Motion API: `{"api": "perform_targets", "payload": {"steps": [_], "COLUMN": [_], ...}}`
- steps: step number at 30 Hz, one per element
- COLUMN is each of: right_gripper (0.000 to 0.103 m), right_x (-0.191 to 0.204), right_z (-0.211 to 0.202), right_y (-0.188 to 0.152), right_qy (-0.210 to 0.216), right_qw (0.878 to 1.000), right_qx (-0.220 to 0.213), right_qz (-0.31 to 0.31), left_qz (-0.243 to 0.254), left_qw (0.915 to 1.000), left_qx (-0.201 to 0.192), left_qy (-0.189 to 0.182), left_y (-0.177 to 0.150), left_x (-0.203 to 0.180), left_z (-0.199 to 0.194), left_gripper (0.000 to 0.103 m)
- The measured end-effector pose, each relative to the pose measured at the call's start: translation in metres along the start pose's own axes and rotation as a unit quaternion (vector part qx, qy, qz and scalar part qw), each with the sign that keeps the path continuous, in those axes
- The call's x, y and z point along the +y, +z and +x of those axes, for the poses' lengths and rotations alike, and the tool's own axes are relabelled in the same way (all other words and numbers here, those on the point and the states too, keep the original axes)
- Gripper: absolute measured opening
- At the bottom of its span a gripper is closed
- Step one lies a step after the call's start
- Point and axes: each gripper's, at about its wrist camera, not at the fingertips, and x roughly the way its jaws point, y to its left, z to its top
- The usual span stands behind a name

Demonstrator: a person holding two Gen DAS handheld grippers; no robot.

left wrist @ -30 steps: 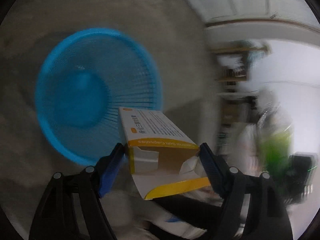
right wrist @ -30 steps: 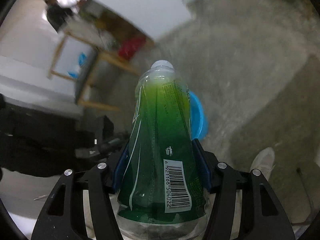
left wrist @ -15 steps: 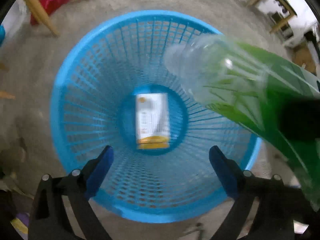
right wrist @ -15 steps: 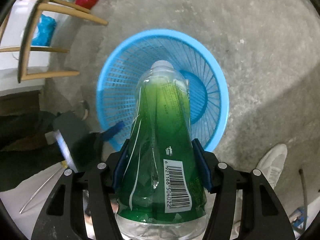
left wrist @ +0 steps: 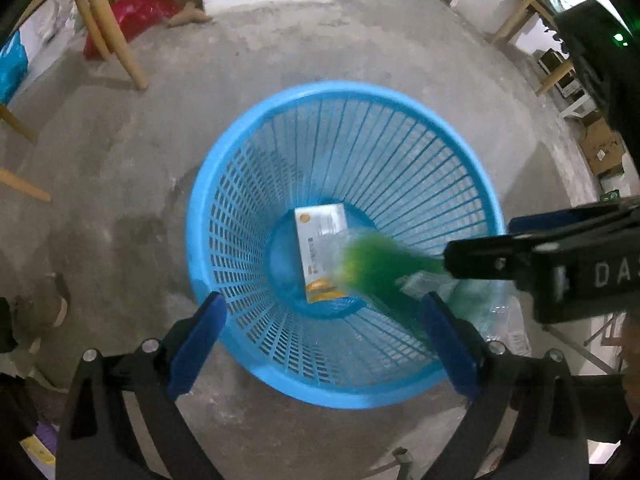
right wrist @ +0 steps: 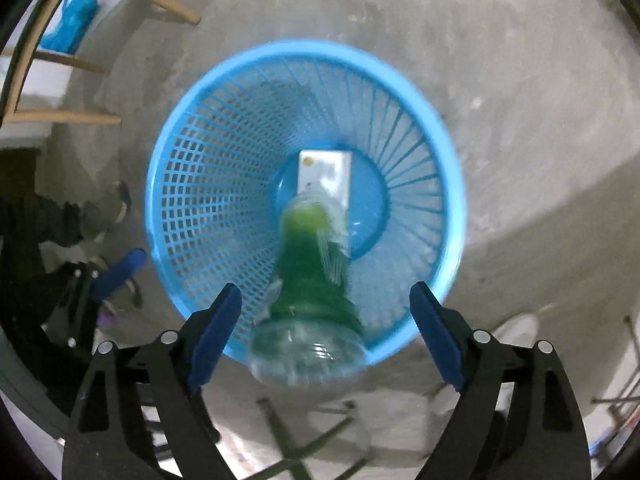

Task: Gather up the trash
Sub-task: 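Carry the bottle and box to the blue basket and release both, then move both open grippers back to the table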

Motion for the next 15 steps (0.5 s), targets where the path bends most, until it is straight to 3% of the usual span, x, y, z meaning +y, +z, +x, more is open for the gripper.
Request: {"api": "perform_targets", "payload": {"steps": [3,5,9,12,15], "right_gripper": [0.082,0.082,0.082,0.082,0.082], "right_x": [-0.012,-0.022,-0.06,-0.105,-0.163], "right_z": [-0.028,-0.056,-0.138,-0.205,-0.264], "right_y": [-0.011,-0.026,-0.088,-0.15,-0.23], "right_qy": [-0.025,-0.027,-0.025,-0.03,-0.072], "right_qw": [1.0,0.999,0.995,0.984,0.961], "right_qx": [-0.005,-0.016,-0.096,-0.168,-0.244], "right_qz": [0.009,0.007,0.005,0.044,0.106], "left_qz": [0.01,0.021,0.075,0.13,0.204], "left_qw": [0.9997,0.9994,0.994,0.9833,0.9639], "left_qx": [-0.018,-0.028,-0.043,-0.048,-0.058], "left_qy": [0.014,0.002,-0.068,-0.118,-0.161], "left_y": [0.001,0.001,0.011,0.024,0.034], "left_x": [-0.013,-0.026,-0.084,-0.143,-0.222], "left_z": [-0.016,-0.033,-0.074,-0.102,-0.136], "left_gripper": [0.095,0.095,0.095,0.095,0.095]}}
